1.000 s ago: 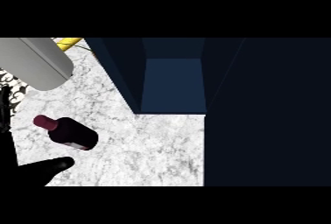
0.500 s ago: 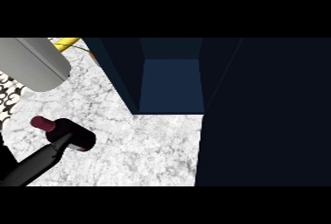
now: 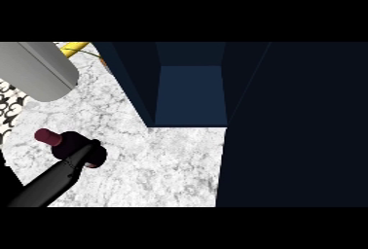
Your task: Pick up the wine, place it into the cabinet and close the cabinet
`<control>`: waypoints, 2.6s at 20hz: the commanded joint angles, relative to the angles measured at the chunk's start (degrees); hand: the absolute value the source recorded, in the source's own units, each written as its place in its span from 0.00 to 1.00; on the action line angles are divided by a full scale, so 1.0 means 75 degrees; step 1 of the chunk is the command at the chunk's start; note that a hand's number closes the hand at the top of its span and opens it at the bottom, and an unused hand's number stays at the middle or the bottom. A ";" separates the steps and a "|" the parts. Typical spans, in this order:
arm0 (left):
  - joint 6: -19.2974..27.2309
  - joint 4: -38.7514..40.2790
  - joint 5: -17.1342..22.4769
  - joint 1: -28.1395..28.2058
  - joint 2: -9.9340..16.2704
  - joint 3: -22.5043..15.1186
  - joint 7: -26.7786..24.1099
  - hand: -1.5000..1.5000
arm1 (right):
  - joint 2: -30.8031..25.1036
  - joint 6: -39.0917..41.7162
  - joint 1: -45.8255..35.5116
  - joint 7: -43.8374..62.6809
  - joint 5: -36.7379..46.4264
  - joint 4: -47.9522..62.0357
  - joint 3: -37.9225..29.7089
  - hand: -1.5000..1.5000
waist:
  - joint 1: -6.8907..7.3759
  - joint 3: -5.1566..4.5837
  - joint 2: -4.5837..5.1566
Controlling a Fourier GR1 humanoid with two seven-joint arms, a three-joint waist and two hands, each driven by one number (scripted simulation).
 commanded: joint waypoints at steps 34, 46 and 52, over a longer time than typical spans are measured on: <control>0.0643 0.1349 0.1331 0.0781 0.0021 0.1284 -0.0889 0.00 | -0.0540 -0.0992 -0.2950 0.3486 -0.0483 -0.0975 -0.0991 0.00 | 0.0024 -0.0009 -0.0004; 0.0888 0.3387 0.4017 0.1158 -0.0003 0.1640 -0.3897 0.00 | -0.0687 -0.1099 -0.3468 0.4042 -0.0646 -0.1076 -0.1210 0.00 | -0.0026 -0.0016 -0.0007; 0.0613 0.4380 0.5530 0.1373 -0.0005 0.1457 -0.5618 0.00 | -0.0637 -0.1351 -0.3713 0.4129 -0.0250 -0.1071 -0.1060 0.00 | -0.0025 -0.0022 -0.0013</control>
